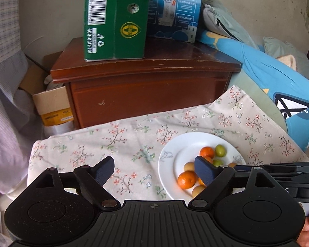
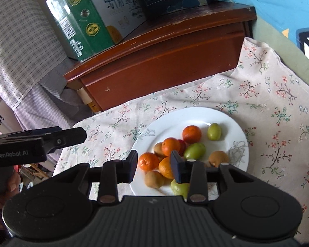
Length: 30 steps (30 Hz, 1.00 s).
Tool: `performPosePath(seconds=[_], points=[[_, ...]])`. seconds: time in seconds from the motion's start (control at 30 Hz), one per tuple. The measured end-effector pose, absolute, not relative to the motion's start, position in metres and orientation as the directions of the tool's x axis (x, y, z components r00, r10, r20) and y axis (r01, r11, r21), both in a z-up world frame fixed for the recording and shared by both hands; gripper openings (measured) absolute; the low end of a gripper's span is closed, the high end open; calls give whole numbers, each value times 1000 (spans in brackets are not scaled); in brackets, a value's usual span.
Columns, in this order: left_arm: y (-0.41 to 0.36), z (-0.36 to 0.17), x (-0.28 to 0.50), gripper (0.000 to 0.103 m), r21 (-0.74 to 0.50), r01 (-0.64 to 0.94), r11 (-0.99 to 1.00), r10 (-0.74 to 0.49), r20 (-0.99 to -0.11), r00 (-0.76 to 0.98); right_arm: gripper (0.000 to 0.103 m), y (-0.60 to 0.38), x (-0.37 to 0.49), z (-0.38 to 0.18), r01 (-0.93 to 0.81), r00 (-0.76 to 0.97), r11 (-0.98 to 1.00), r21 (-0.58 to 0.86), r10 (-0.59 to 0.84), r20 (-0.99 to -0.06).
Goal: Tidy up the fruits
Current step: 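Open the left tool over the plate while the right tool releases the orange, then move both tools back to the red cherry tomato and green fruit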
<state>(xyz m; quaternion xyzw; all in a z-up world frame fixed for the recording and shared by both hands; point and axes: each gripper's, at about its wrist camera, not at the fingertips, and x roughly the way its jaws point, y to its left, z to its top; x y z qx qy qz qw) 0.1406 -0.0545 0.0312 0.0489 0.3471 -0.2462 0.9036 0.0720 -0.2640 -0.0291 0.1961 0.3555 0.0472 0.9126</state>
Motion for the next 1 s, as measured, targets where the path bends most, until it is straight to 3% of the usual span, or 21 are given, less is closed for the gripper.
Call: performPosePath(seconds=[0.6, 1.0], points=[[-16, 0, 130, 93, -58, 431, 900, -333, -729, 598, 36, -207, 64, -57, -112, 624, 921, 372, 357, -696], [-7, -31, 121, 93, 45, 499, 866, -277, -787, 552, 36, -190, 70, -71, -138, 586, 924, 357, 367, -722]])
